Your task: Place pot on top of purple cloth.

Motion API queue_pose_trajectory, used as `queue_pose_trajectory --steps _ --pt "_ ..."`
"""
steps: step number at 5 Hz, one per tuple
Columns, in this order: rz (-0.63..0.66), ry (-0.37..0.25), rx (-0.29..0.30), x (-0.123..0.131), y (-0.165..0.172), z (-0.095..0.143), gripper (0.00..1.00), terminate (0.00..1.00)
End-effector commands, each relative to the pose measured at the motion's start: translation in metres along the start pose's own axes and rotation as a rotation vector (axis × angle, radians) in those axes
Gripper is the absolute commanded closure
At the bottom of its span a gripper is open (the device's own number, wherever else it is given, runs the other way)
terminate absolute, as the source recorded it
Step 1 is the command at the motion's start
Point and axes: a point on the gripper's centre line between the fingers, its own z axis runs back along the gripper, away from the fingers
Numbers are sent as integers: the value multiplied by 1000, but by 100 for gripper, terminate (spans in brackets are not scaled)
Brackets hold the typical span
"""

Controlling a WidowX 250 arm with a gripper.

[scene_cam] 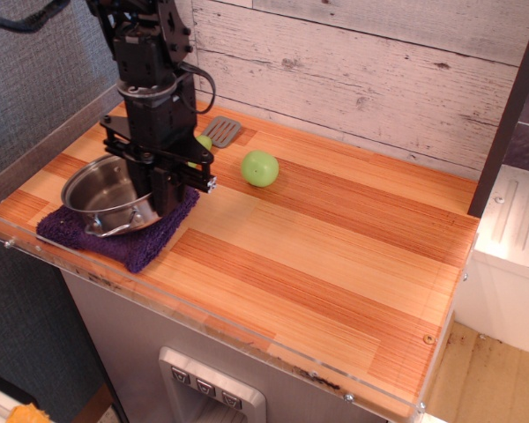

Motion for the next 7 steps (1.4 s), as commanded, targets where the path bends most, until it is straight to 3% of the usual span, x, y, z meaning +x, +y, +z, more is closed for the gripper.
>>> queue_pose_trajectory --steps 1,3,6,7 --pt "10 -56 -33 -12 -5 40 0 0" --pt "-58 -217 -29 -14 -37 102 0 0" --pt "-158 -236 -42 -9 -48 110 0 0" --pt "-158 -236 -42 -9 -48 110 0 100"
